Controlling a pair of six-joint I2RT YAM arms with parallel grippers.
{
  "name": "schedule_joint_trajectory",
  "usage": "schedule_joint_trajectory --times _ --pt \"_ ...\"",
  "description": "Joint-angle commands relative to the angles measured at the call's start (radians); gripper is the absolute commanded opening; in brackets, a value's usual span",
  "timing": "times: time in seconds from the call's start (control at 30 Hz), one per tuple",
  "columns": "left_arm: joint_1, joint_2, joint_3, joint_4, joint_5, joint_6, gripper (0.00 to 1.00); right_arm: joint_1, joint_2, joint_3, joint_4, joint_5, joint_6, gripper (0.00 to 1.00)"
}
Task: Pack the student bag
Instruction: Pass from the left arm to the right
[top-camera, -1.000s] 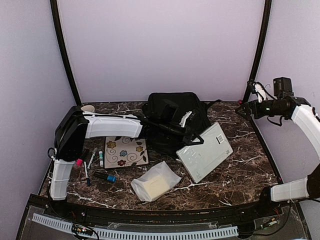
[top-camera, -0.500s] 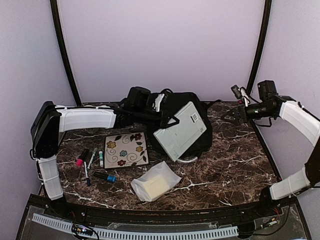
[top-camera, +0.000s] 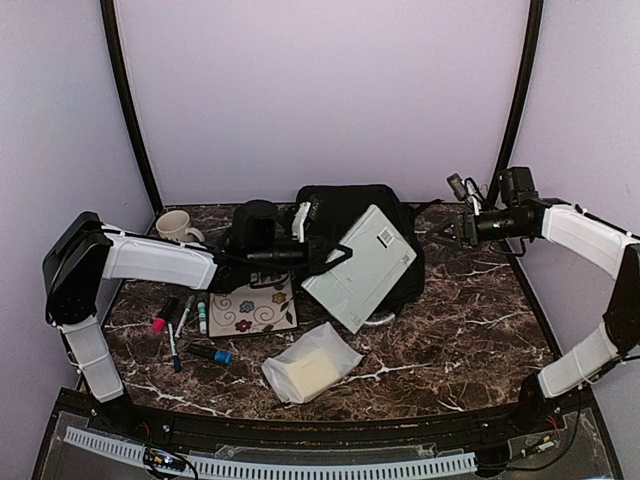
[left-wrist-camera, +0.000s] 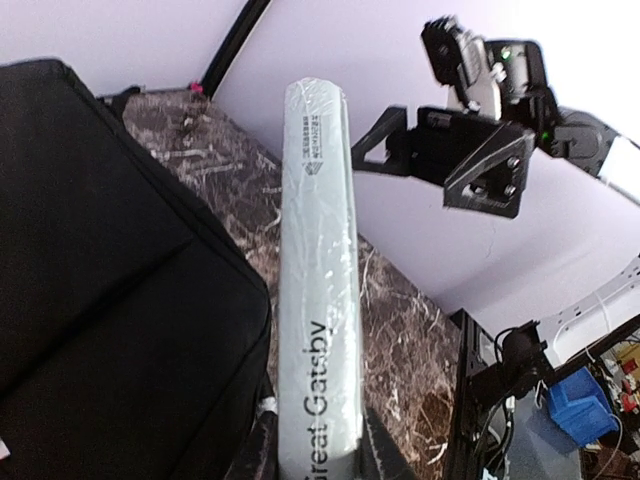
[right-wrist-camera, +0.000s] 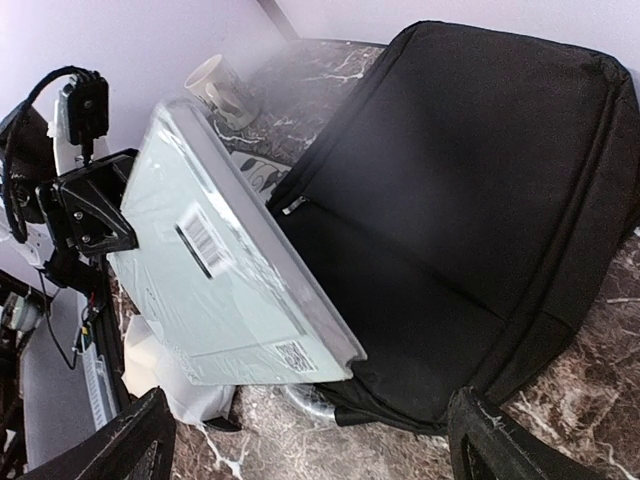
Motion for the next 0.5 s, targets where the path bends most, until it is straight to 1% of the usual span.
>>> schedule_joint_trajectory --times 0.0,0.1,0.27,0.37,0.47 --pt "0.002 -0.138 -0.025 0.428 -0.086 -0.055 0.0 0.009 0.055 -0.008 0.104 -0.104 0.117 0.95" --pt "0.002 -0.117 -0.034 0.566 -0.114 -0.103 0.0 0.027 0.073 -0.015 0.186 -0.164 0.2 0.95" --pt "0.002 -0.057 -0.029 0.762 -0.174 -0.186 0.0 0.083 0.08 -0.028 0.434 -0.248 0.401 0.95" --pt "0.003 -0.025 -0.011 0.809 -0.183 -0.213 0.0 0.124 0.085 -0.038 0.541 -0.265 0.477 0.96" --pt "0.002 -0.011 0.002 0.822 -0.213 -0.237 0.0 0.16 0.12 -0.054 0.681 -0.293 0.601 0.96"
